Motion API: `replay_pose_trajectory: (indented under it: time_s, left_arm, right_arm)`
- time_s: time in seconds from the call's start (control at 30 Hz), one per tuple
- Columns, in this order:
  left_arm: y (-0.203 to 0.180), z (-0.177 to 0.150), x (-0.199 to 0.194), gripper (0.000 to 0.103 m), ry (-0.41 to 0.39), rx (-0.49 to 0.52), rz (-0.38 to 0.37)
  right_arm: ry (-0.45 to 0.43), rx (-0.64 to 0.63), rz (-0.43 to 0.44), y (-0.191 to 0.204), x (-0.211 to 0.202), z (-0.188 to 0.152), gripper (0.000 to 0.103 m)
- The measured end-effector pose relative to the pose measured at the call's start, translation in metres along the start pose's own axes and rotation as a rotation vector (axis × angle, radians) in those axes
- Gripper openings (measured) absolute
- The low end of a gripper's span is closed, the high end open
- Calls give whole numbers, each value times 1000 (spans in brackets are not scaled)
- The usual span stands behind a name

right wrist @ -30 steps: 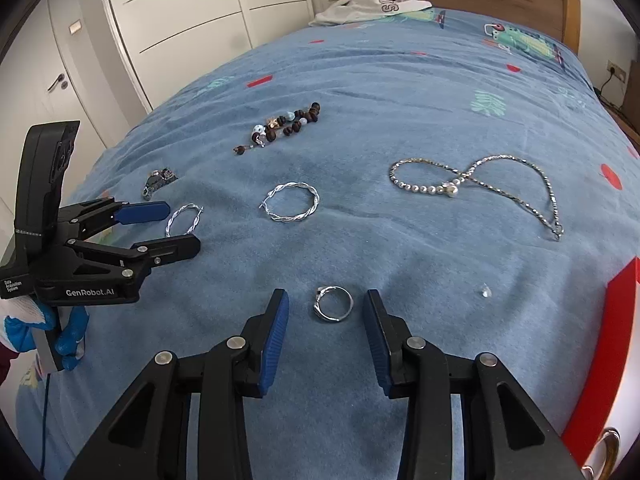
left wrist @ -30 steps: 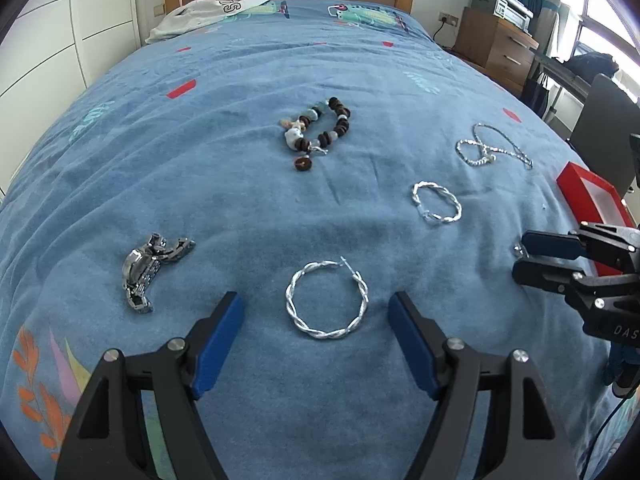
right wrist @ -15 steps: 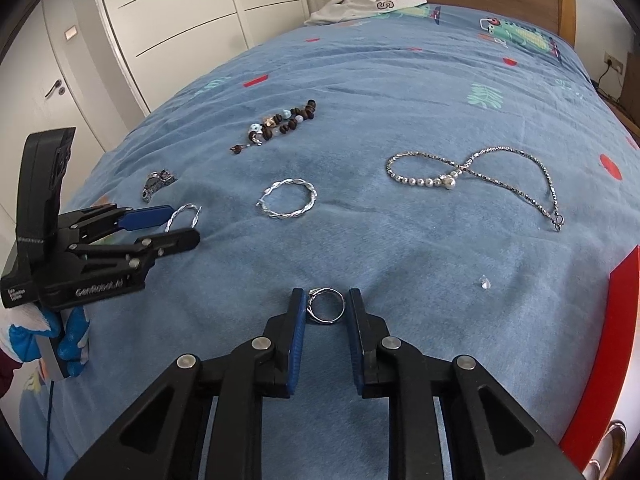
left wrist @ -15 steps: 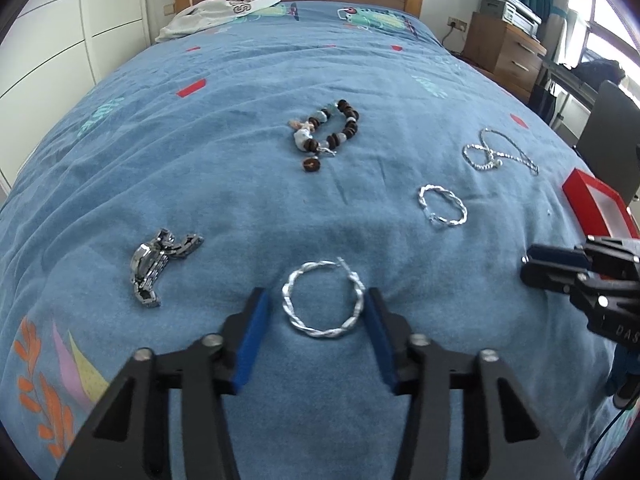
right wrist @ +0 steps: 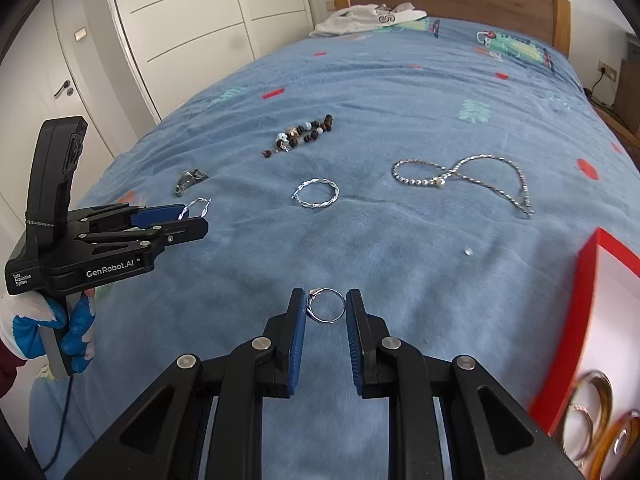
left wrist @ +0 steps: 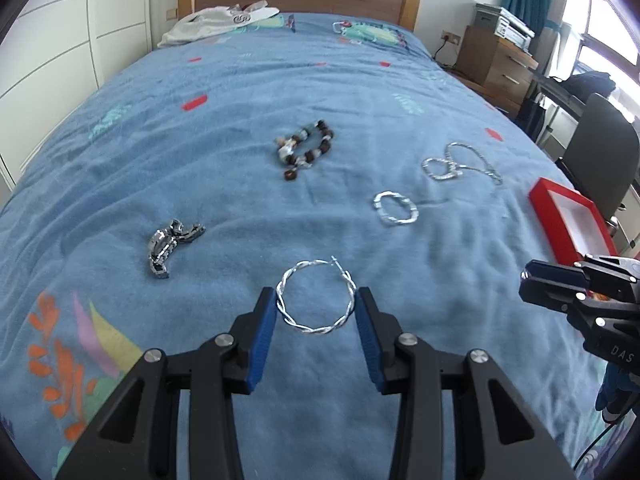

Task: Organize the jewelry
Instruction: 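Close left tool on a twisted silver hoop while right tool grasps another silver ring, then carry the twisted hoop and silver ring into the red box and open both tools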

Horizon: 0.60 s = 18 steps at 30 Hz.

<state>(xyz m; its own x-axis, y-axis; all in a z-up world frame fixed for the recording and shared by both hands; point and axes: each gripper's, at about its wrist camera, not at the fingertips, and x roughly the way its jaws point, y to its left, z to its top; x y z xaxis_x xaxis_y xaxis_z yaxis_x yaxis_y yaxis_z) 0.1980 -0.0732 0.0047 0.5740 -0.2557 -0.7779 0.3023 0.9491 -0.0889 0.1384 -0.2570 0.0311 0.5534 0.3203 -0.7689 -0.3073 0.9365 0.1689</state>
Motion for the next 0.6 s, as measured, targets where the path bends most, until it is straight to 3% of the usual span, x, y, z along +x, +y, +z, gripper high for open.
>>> replay_pose_trajectory:
  time_s: [0.3, 0.6]
  left_arm:
    - [-57, 2, -43, 38, -37, 79, -49]
    - [-157, 15, -53, 38, -50, 154, -181]
  right_arm:
    - [-55, 30, -56, -17, -64, -21, 20]
    - [-82, 82, -179, -82, -142, -55, 20]
